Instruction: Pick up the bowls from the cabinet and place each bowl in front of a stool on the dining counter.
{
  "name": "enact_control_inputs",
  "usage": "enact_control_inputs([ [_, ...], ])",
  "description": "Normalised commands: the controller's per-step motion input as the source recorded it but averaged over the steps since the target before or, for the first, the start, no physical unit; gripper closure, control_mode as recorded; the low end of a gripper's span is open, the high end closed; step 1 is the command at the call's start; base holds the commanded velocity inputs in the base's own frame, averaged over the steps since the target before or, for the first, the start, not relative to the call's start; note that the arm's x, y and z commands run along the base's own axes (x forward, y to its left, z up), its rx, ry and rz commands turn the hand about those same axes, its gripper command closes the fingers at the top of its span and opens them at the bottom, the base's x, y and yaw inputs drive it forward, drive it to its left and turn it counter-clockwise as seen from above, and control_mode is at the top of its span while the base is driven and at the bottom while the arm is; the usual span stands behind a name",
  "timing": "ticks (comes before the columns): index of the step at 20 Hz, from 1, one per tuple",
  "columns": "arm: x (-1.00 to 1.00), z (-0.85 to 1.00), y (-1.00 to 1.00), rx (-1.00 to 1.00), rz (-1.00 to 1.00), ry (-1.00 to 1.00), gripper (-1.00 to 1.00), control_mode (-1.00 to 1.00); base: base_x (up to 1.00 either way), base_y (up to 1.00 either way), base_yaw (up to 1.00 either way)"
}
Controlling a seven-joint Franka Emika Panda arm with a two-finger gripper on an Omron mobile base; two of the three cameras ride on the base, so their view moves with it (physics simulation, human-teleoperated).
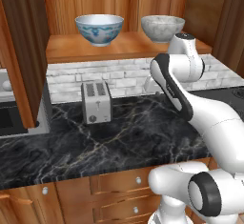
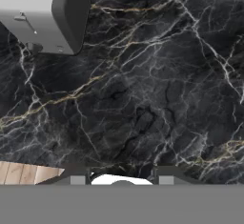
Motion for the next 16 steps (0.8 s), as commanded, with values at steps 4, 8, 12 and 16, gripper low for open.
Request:
enact_control_inputs([
  [4,0.00,0.00,0.00,0.00,0.00,0.00,-1.00,-1.00,0.00,0.00,0.00],
  [8,-0.03,0.12,0.00,0.00,0.00,-0.04,-1.00,-1.00,0.00,0.00,0.00],
  [12,0.00,0.44,-0.24,-0.05,0.00,-0.27,-1.00,-1.00,0.00,0.00,0.00],
  [16,-0.06,0.49,-0.07,-0.34,0.00,-0.13,-1.00,-1.00,0.00,0.00,0.00],
])
